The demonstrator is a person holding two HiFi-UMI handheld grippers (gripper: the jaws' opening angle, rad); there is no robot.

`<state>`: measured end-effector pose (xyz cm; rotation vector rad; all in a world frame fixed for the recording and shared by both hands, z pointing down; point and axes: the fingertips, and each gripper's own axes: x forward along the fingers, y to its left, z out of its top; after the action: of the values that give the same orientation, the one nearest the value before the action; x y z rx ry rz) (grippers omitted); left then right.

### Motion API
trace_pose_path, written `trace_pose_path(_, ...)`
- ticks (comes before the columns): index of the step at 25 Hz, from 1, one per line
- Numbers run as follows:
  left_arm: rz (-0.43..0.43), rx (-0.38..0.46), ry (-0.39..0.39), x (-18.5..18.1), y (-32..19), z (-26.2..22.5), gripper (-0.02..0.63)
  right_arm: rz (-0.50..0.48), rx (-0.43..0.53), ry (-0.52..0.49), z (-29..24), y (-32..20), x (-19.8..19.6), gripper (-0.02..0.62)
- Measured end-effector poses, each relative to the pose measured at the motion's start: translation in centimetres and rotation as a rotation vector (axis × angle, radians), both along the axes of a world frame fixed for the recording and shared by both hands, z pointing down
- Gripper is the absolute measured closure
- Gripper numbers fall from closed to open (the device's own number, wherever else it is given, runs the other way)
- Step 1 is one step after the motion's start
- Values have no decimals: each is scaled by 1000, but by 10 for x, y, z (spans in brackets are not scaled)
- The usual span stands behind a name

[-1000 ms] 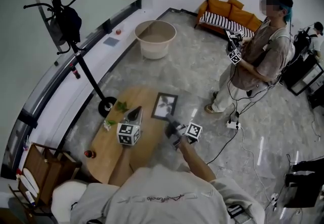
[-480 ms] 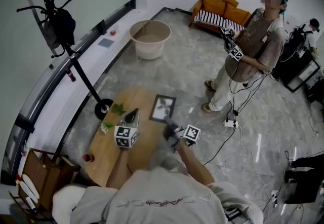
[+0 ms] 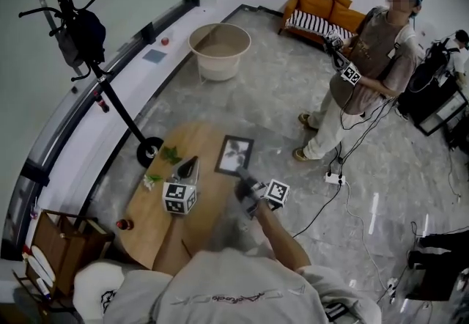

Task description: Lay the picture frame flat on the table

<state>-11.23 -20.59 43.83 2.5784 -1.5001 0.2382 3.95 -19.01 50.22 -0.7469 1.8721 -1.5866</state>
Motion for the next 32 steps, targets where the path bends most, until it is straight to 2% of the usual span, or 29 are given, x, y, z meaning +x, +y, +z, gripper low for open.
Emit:
trace_pose_path(10, -66, -40, 23, 13, -49, 18, 606, -44, -5, 1, 14, -56, 25, 522)
trace_pose_path(16, -109, -72, 11, 16, -79, 38, 606, -80, -19, -6, 30, -92, 34, 522)
trace_pose_path(24, -158, -127, 2, 27, -105, 73, 606, -137, -51, -15, 62, -131, 44, 522)
trace_pose_path(32, -202, -172, -5, 21, -110, 117, 606, -179, -79, -25, 107, -145, 38, 522)
